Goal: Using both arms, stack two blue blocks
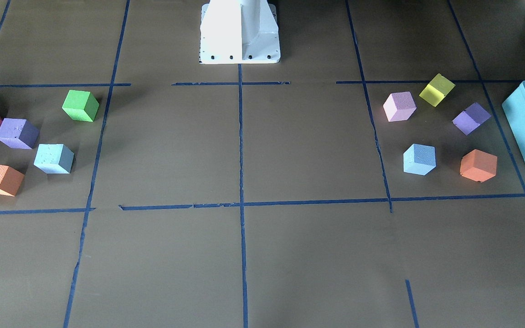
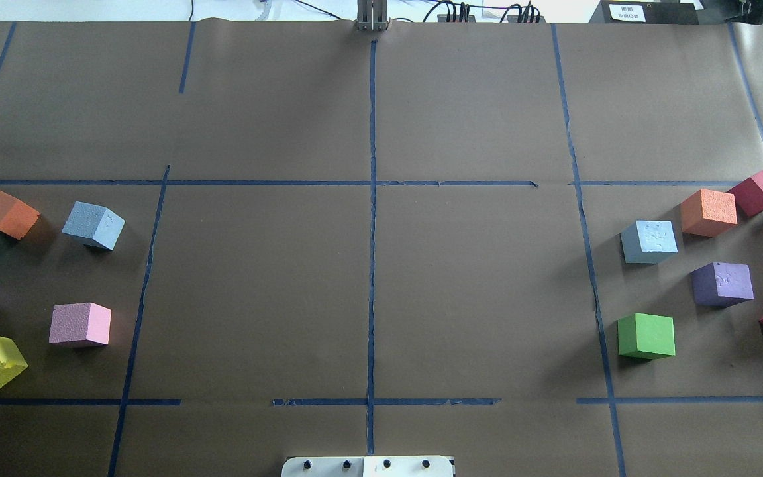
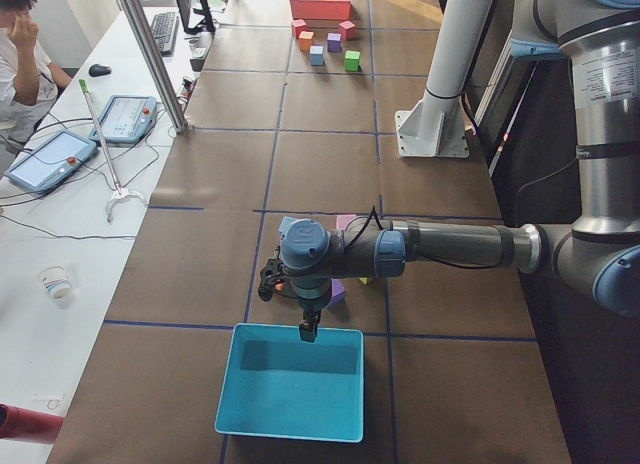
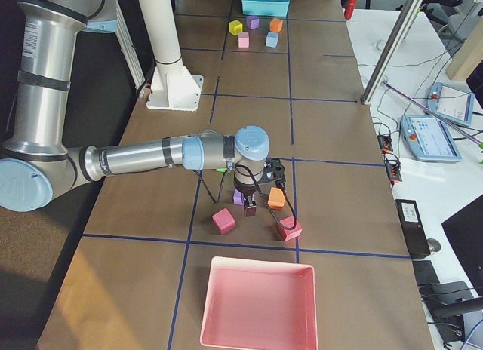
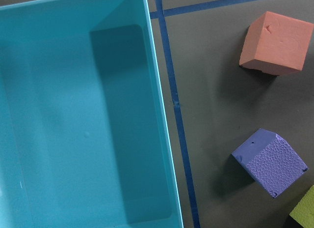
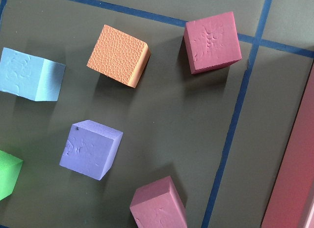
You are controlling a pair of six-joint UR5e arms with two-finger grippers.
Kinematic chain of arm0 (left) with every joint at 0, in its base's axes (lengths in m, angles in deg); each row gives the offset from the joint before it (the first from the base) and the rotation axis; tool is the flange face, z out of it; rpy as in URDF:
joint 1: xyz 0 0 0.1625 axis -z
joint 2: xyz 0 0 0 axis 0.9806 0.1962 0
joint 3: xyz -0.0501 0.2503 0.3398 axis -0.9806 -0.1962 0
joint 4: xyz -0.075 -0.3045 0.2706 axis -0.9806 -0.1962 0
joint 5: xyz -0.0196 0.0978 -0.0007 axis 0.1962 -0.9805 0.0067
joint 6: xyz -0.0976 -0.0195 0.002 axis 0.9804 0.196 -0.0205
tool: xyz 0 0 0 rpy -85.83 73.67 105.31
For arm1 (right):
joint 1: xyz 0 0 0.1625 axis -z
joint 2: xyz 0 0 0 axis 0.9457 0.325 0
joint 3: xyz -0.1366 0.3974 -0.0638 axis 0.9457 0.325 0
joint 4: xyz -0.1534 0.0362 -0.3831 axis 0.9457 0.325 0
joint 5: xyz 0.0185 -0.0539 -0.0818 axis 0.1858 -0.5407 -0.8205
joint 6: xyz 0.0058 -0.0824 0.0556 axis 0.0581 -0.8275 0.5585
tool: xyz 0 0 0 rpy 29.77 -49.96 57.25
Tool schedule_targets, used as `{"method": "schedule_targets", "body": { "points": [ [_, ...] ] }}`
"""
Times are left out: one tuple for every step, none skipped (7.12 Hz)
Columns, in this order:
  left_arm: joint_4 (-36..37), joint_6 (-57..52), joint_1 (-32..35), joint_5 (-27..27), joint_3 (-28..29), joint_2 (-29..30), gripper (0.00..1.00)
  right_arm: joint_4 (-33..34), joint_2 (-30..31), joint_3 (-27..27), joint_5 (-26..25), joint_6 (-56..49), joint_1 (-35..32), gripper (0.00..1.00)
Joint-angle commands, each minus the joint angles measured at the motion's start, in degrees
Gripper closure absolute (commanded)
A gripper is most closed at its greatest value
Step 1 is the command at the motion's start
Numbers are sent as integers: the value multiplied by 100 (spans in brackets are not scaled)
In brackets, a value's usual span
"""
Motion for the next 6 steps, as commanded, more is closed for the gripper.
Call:
{"method": "schedule_targets", "body": {
  "points": [
    [-37,-9,0,-6,-45,-10,0,0,-15,-7,9,0,9,0],
    [-47,17,-18,-32,-63,-10,0,9,-154,2,18,35,27,0],
    [-38,18,-18,-32,-54,-10,0,0,-338,28,18,540,158,0],
    [-38,18,-18,-23,-37,-18,0,-26,-697,11,-34,1276,620,0],
    [-38,26,-18,-15,-37,-19,0,-514,-840,80,-139,2223,1042,0],
    [-38,26,-18,3,-37,-27,0,-1780,-841,316,-549,3511,1586,0]
  ]
}}
